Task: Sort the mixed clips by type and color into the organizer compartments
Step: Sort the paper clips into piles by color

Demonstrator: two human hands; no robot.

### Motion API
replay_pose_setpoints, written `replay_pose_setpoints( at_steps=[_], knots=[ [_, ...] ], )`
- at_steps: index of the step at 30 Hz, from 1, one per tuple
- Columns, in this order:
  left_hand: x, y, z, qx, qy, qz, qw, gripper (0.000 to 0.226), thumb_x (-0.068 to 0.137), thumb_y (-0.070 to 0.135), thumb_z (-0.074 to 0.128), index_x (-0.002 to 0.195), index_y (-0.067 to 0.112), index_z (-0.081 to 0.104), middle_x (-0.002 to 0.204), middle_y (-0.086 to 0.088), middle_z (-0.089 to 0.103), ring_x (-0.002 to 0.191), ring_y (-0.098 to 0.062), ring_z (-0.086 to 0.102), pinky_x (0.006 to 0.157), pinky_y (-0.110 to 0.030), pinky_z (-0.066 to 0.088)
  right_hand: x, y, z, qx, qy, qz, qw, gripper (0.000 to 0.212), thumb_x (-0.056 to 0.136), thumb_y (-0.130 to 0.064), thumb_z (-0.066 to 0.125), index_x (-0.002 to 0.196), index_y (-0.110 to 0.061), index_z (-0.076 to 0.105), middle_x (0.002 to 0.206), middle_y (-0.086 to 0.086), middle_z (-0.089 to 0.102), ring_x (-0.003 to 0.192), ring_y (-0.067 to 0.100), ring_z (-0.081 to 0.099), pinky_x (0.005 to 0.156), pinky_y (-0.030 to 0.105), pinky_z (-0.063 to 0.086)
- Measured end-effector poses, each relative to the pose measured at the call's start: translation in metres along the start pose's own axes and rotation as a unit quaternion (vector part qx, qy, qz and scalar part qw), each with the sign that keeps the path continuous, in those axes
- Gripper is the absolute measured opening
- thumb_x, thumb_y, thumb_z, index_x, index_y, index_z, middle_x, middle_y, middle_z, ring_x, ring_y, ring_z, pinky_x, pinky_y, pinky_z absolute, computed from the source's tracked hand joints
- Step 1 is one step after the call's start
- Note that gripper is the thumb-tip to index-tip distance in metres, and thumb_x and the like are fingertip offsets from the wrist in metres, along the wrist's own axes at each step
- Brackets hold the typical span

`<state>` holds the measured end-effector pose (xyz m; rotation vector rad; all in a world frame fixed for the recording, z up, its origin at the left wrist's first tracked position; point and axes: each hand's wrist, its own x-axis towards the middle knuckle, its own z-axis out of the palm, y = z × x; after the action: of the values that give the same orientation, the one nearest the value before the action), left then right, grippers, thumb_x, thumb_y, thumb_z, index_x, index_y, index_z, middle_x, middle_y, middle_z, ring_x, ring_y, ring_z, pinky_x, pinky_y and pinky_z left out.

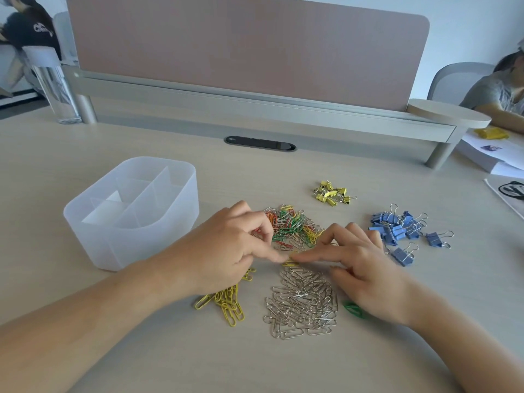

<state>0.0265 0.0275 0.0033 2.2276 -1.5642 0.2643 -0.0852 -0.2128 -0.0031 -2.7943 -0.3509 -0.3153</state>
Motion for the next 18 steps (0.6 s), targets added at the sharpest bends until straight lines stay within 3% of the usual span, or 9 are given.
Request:
replay_pose_setpoints(
  at_steps=[5,9,13,16,18],
  knots=[
    [0.0,-0.004,0.001,0.019,0.002,-0.002,1.0,0.051,0.077,0.006,0.049,0.096,0.046,0.075,0.095,0.019,0.054,0.085,-0.005,0.033,0.076,-0.023,0.035,0.0,0.007,-0.001,0.019,0.047,0.038,0.998,0.059,0.077,-0.009,0.038,0.109,-0.052,0.065,0.095,-0.023,0.047,0.095,0.002,0.038,0.085,0.028,0.022],
    [0.001,-0.004,0.0,0.016,0.043,-0.014,0.999,0.044,0.077,0.004,0.045,0.077,0.034,0.076,0.091,0.018,0.056,0.084,-0.007,0.037,0.074,-0.025,0.036,0.0,0.003,0.002,-0.001,0.023,0.02,1.0,0.056,0.083,-0.016,0.035,0.113,-0.053,0.063,0.097,-0.023,0.046,0.097,-0.001,0.037,0.086,0.021,0.02],
    [0.002,0.0,0.001,0.017,0.048,-0.028,0.998,0.056,0.082,0.011,0.028,0.101,0.037,0.074,0.096,0.016,0.054,0.089,-0.011,0.04,0.079,-0.026,0.04,0.001,-0.001,0.003,0.001,0.008,0.003,1.0,0.057,0.083,-0.015,0.038,0.118,-0.054,0.06,0.097,-0.022,0.047,0.097,-0.001,0.037,0.087,0.018,0.018],
    [0.0,0.0,0.009,0.065,-0.001,-0.022,0.998,0.067,0.082,0.014,0.02,0.124,0.045,0.062,0.102,0.016,0.05,0.089,-0.012,0.037,0.081,-0.029,0.039,0.001,0.002,0.003,0.005,0.038,0.033,0.999,0.061,0.079,-0.015,0.033,0.118,-0.053,0.06,0.096,-0.022,0.046,0.095,0.004,0.039,0.086,0.028,0.023],
    [-0.001,-0.001,0.013,0.075,-0.013,-0.014,0.997,0.068,0.082,0.008,0.025,0.124,0.049,0.061,0.102,0.016,0.049,0.09,-0.012,0.038,0.079,-0.03,0.041,0.001,0.006,0.003,-0.009,0.042,0.057,0.997,0.062,0.079,-0.022,0.027,0.122,-0.053,0.058,0.097,-0.022,0.044,0.096,0.005,0.037,0.085,0.034,0.024]
  ],
)
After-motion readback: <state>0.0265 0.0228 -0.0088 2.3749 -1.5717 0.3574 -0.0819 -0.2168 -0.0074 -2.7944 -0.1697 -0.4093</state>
